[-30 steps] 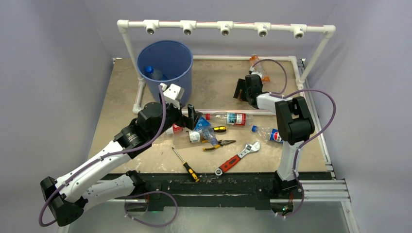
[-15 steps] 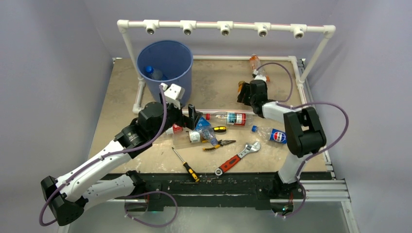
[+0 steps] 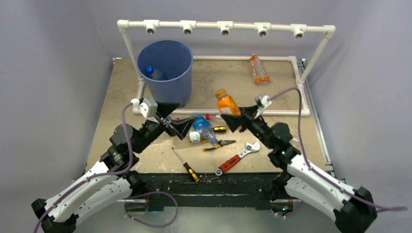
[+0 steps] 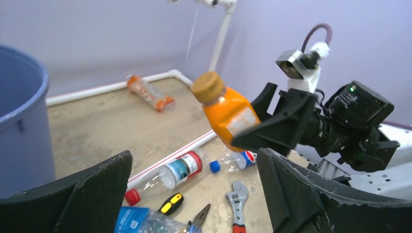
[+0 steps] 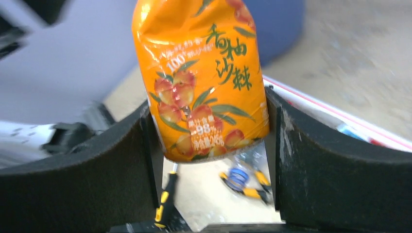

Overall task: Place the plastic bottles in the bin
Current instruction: Pick up the plastic bottle at the center of the board, then place the plastic bottle in the trash bin.

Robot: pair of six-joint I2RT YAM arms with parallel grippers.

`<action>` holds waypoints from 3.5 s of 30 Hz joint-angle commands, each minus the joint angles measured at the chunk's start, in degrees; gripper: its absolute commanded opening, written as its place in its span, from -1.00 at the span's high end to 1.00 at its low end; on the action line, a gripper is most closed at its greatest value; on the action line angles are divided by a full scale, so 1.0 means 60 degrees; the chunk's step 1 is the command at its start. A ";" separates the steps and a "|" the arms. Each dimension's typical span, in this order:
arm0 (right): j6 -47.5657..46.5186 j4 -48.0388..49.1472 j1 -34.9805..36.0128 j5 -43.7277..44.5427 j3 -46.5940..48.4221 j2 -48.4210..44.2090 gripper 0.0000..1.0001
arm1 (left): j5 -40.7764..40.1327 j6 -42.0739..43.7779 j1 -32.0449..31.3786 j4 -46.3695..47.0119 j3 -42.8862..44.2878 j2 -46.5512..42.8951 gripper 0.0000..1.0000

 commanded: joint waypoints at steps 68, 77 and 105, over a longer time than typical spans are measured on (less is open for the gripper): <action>0.0546 -0.0015 0.5128 0.1215 -0.0317 -0.2477 -0.98 | 0.4987 -0.1059 -0.0018 0.3085 -0.0288 0.0904 1.00; 0.0580 -0.2782 0.5114 0.2339 0.0086 -0.5006 -0.98 | -0.1402 0.1232 -0.0014 0.0271 0.1702 0.0301 1.00; 0.1595 -0.2941 0.5115 0.3616 -0.1076 -0.6407 -0.96 | -0.5711 0.1913 0.4688 -0.0009 0.6930 0.7502 1.00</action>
